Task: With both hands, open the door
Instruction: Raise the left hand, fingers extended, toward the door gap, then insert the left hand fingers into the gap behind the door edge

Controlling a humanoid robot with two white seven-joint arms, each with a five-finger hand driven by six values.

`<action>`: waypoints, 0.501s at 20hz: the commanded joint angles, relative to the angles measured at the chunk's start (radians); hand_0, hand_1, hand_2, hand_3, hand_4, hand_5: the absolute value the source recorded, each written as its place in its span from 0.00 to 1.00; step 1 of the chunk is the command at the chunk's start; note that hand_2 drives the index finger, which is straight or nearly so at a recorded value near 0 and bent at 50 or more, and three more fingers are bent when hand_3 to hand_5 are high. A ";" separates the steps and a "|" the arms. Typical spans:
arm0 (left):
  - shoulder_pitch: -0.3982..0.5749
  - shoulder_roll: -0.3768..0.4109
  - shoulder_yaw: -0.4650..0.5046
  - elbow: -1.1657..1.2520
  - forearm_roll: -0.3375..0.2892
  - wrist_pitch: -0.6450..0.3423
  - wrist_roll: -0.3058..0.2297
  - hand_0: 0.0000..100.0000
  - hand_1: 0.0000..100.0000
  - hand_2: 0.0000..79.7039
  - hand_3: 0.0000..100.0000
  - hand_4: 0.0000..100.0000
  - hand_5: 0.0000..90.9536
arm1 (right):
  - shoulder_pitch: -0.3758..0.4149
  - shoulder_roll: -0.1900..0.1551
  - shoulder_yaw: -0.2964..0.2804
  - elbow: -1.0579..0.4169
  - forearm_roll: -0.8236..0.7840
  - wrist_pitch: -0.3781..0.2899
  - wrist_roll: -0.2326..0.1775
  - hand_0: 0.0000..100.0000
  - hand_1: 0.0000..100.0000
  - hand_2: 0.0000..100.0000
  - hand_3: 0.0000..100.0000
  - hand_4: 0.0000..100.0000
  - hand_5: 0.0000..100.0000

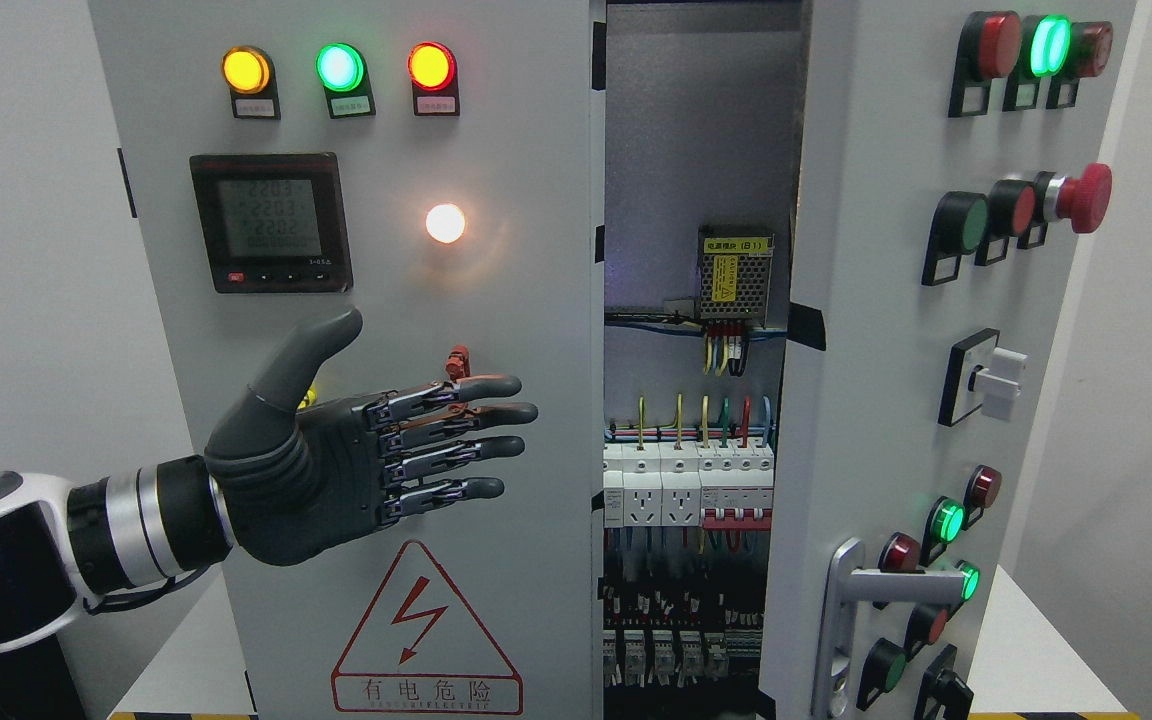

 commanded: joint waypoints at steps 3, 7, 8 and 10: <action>-0.162 -0.060 -0.218 0.018 0.079 -0.001 -0.005 0.00 0.00 0.00 0.00 0.04 0.00 | 0.000 0.000 0.000 -0.001 0.011 -0.001 0.000 0.00 0.00 0.00 0.00 0.00 0.00; -0.185 -0.106 -0.221 0.031 0.085 -0.001 -0.005 0.00 0.00 0.00 0.00 0.04 0.00 | 0.000 0.000 0.000 -0.001 0.011 -0.001 0.001 0.00 0.00 0.00 0.00 0.00 0.00; -0.185 -0.122 -0.221 0.045 0.089 -0.001 -0.005 0.00 0.00 0.00 0.00 0.04 0.00 | 0.000 0.000 0.000 -0.001 0.011 0.001 0.001 0.00 0.00 0.00 0.00 0.00 0.00; -0.184 -0.178 -0.219 0.088 0.091 -0.001 -0.007 0.00 0.00 0.00 0.00 0.04 0.00 | -0.002 0.000 0.000 -0.001 0.011 0.001 0.000 0.00 0.00 0.00 0.00 0.00 0.00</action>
